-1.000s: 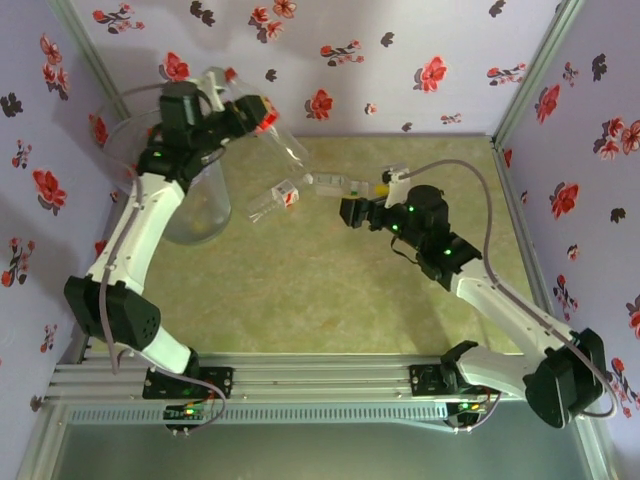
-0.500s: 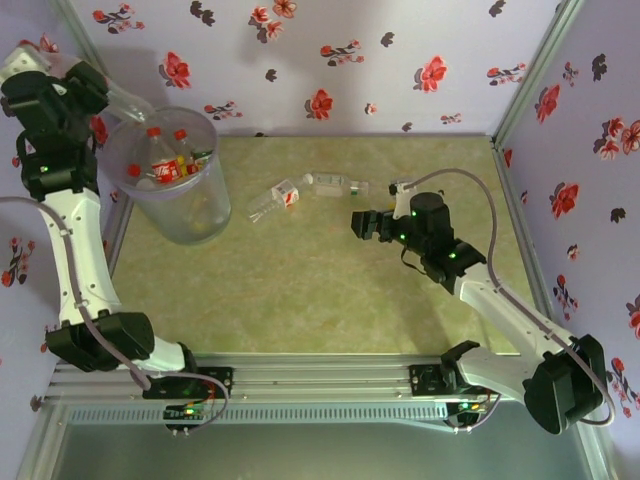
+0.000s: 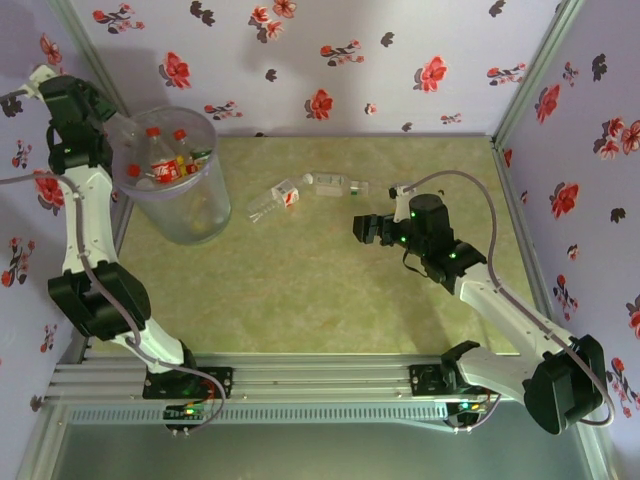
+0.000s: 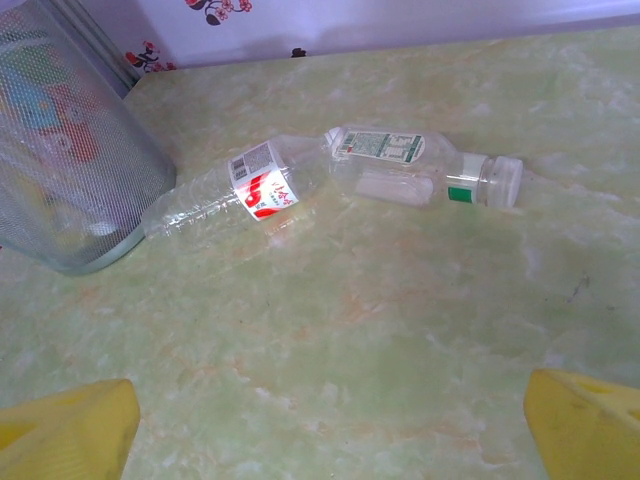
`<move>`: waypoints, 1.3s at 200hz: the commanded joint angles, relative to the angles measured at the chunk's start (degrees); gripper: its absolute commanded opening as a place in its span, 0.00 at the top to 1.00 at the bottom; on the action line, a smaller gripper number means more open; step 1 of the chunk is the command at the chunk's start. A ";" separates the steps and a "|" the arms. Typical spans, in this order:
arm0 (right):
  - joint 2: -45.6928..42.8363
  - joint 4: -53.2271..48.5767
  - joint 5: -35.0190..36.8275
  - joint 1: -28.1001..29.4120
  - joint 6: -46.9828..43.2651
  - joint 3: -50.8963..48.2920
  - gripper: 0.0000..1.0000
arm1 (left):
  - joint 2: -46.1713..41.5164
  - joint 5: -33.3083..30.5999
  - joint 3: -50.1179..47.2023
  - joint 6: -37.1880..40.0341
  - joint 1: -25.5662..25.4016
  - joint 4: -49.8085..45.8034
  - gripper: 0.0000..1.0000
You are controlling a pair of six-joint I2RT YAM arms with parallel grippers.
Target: Put the plastic bottles in the bin
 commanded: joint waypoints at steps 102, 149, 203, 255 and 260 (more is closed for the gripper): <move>-1.38 -0.42 0.40 -0.98 -1.15 -0.84 0.01 | 0.02 -2.49 -19.39 6.74 -8.26 13.31 1.00; -0.82 0.17 0.17 -1.14 -1.17 -0.76 0.01 | 1.68 -2.45 -23.29 6.36 -10.51 13.62 1.00; -0.34 0.66 -0.05 -1.20 -0.98 -0.30 0.01 | 2.75 -1.71 -23.20 6.61 -10.95 12.16 0.62; 0.58 0.86 -0.04 -1.20 -0.65 0.10 0.01 | 1.01 -1.74 -18.86 9.46 -10.96 8.31 0.15; 0.71 0.84 0.01 -1.19 -0.63 0.21 0.01 | 0.87 -1.73 -18.23 9.81 -10.96 7.77 0.15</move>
